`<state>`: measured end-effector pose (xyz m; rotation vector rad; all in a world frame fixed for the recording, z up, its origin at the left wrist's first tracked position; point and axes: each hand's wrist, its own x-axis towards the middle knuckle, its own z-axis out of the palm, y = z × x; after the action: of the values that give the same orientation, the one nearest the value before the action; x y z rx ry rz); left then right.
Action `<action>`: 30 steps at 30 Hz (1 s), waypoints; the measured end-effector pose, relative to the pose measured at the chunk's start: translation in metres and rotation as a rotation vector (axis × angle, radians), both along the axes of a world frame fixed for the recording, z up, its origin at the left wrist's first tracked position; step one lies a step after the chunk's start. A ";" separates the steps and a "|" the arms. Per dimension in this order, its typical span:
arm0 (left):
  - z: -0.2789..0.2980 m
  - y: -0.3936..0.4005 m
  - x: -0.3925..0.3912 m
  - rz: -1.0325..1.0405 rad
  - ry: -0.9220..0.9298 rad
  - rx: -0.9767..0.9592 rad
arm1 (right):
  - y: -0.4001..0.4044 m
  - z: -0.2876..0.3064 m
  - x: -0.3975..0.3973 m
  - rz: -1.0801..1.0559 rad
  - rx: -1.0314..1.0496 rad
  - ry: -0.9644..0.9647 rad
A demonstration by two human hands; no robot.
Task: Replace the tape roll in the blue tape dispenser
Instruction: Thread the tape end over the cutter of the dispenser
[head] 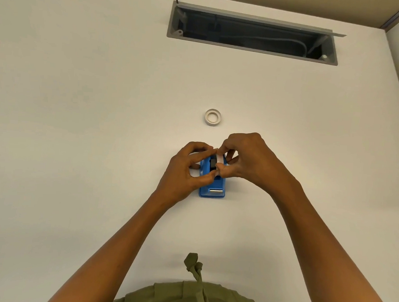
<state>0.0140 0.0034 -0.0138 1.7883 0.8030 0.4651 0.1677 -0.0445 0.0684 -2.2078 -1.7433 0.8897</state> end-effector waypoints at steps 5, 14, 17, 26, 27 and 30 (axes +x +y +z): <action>0.000 0.000 0.001 0.008 0.010 -0.009 | 0.001 -0.001 0.004 -0.014 0.056 0.038; 0.000 0.000 0.000 0.006 -0.003 -0.001 | -0.004 0.001 0.005 -0.011 0.034 0.090; 0.000 0.001 0.000 0.003 -0.005 -0.009 | -0.003 -0.001 0.006 -0.025 0.094 0.102; -0.001 0.001 0.000 -0.002 -0.006 -0.003 | -0.007 -0.004 0.010 -0.015 0.066 0.144; -0.001 0.001 0.000 -0.004 -0.005 -0.003 | -0.007 -0.004 0.010 -0.022 0.065 0.146; -0.001 0.001 0.000 0.000 0.000 -0.003 | -0.005 -0.004 0.012 -0.045 0.077 0.180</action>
<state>0.0142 0.0046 -0.0145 1.7857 0.8036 0.4634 0.1799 -0.0498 0.0647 -2.0411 -1.6117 0.9616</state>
